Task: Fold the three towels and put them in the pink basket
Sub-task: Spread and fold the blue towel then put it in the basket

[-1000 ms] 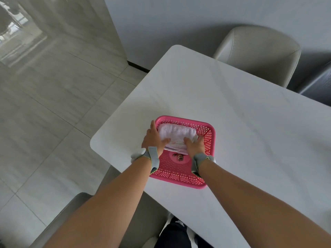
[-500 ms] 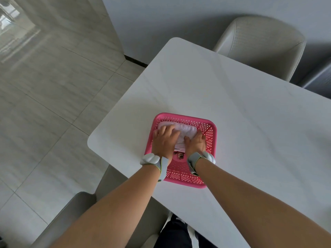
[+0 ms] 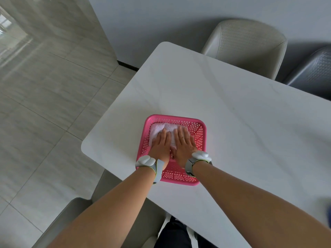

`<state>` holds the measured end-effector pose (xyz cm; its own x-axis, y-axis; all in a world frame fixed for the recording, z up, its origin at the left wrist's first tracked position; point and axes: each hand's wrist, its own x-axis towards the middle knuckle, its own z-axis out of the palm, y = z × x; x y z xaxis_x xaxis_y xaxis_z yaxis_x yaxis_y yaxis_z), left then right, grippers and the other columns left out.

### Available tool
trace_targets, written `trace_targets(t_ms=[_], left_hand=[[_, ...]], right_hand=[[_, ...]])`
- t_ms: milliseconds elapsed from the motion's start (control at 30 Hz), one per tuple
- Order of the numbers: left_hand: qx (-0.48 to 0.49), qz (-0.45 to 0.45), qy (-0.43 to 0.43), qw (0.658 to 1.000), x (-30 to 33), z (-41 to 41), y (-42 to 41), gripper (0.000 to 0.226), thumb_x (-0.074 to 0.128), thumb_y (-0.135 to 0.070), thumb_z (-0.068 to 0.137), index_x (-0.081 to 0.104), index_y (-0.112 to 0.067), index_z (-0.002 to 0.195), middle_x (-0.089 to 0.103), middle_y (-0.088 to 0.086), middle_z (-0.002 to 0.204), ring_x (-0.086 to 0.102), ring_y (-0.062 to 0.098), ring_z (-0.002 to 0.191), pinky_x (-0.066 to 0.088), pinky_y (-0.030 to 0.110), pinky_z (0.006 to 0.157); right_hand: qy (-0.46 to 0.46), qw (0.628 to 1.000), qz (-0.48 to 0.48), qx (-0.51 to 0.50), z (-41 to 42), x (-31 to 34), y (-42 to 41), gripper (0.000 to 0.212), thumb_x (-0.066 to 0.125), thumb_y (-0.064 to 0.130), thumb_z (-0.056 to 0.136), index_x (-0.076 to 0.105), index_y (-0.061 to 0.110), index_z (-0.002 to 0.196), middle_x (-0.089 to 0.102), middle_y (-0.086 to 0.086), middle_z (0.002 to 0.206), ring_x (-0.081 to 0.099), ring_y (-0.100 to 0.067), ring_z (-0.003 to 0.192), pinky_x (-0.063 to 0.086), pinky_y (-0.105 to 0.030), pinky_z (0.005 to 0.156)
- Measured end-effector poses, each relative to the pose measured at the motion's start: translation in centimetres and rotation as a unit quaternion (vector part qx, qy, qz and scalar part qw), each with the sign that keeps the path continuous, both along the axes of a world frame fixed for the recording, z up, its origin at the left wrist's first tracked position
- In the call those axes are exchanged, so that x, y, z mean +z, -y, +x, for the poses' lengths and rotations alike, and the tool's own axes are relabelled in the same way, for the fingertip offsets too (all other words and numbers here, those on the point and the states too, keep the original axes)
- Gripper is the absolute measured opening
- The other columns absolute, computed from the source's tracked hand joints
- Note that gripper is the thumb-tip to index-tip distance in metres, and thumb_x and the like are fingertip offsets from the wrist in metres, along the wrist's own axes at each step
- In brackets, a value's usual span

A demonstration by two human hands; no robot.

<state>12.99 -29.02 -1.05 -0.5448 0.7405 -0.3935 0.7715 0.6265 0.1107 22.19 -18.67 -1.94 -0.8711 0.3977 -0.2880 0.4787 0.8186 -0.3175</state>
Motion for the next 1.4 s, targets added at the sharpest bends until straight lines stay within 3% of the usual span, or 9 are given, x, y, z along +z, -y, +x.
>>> trace_targets(t_ms=[100,200,333,500,667,933,1067,1233,1400], left_hand=[[0.019,0.049,-0.013,0.999,2.5,-0.1,-0.6,0.057,0.047,-0.016,0.1,0.028,-0.011,0.154,0.02,0.012,0.165,0.023,0.029,0.151,0.031,0.043,0.119],[0.066,0.183,-0.09,0.977,5.7,-0.6,-1.1,0.042,0.056,-0.005,0.09,0.059,-0.014,0.131,0.062,0.005,0.132,0.054,0.027,0.125,0.047,0.041,0.1],[0.13,0.336,-0.044,0.932,8.9,-0.4,-3.1,0.039,0.055,0.006,0.09,0.066,-0.011,0.123,0.068,0.004,0.12,0.06,0.023,0.114,0.051,0.033,0.095],[0.17,0.397,0.117,0.895,11.2,3.5,-9.1,0.029,0.044,-0.01,0.104,0.063,-0.016,0.126,0.065,-0.003,0.127,0.06,0.011,0.116,0.045,0.018,0.093],[0.132,0.38,0.2,0.894,11.9,11.1,-16.5,0.038,0.039,0.004,0.099,0.064,-0.016,0.12,0.07,-0.005,0.115,0.068,0.007,0.098,0.056,0.026,0.088],[0.044,0.365,0.293,0.883,13.5,24.2,-25.5,0.038,0.038,-0.001,0.098,0.063,-0.021,0.118,0.07,-0.005,0.109,0.069,0.006,0.095,0.054,0.023,0.086],[0.006,0.341,0.325,0.882,13.8,30.2,-28.6,0.036,0.037,-0.006,0.098,0.062,-0.022,0.118,0.07,-0.007,0.107,0.068,0.003,0.094,0.052,0.019,0.083],[-0.042,0.273,0.347,0.896,12.8,37.4,-30.3,0.033,0.045,-0.009,0.096,0.061,-0.024,0.121,0.069,-0.006,0.108,0.065,0.01,0.095,0.04,-0.001,0.065],[-0.098,0.107,0.371,0.917,10.0,43.7,-30.2,0.035,0.051,-0.022,0.095,0.057,-0.025,0.13,0.07,-0.002,0.112,0.065,0.02,0.102,0.047,0.023,0.078]], right_hand=[[-0.001,1.0,-0.023,-0.011,-0.2,0.8,-0.5,0.066,0.016,0.048,0.107,-0.008,0.017,0.161,-0.017,-0.003,0.168,-0.021,-0.024,0.153,0.002,-0.049,0.126],[-0.045,0.996,-0.071,-0.034,0.3,3.3,-0.9,0.071,0.007,0.053,0.102,0.001,0.014,0.162,-0.01,-0.007,0.169,-0.014,-0.023,0.155,0.004,-0.048,0.127],[-0.182,0.958,-0.179,-0.128,2.5,7.5,-2.8,0.058,0.024,0.04,0.109,0.018,0.016,0.161,0.01,-0.004,0.169,0.003,-0.018,0.156,0.015,-0.041,0.127],[-0.259,0.915,-0.206,-0.23,8.8,10.2,-7.4,0.05,0.031,0.031,0.109,0.026,0.031,0.158,0.024,0.008,0.166,0.023,-0.01,0.152,0.025,-0.03,0.121],[-0.309,0.861,-0.204,-0.348,16.9,11.5,-11.4,0.047,0.034,0.02,0.107,0.037,0.03,0.153,0.036,0.009,0.161,0.032,-0.008,0.147,0.025,-0.02,0.114],[-0.386,0.772,-0.169,-0.475,29.1,13.3,-16.1,0.043,0.038,0.016,0.105,0.047,0.025,0.146,0.05,0.005,0.148,0.045,-0.01,0.136,0.036,-0.029,0.114],[-0.384,0.755,-0.134,-0.514,34.1,13.4,-17.5,0.039,0.041,0.016,0.103,0.052,0.024,0.14,0.055,0.004,0.141,0.052,-0.012,0.129,0.042,-0.03,0.108],[-0.293,0.75,-0.045,-0.592,41.4,11.0,-18.6,0.033,0.051,0.019,0.1,0.055,0.022,0.133,0.057,0.0,0.134,0.055,-0.02,0.121,0.045,-0.03,0.093],[-0.124,0.67,-0.058,-0.73,49.7,7.5,-18.8,0.042,0.055,0.03,0.095,0.049,0.017,0.135,0.052,-0.01,0.134,0.049,-0.032,0.123,0.047,-0.046,0.096]])
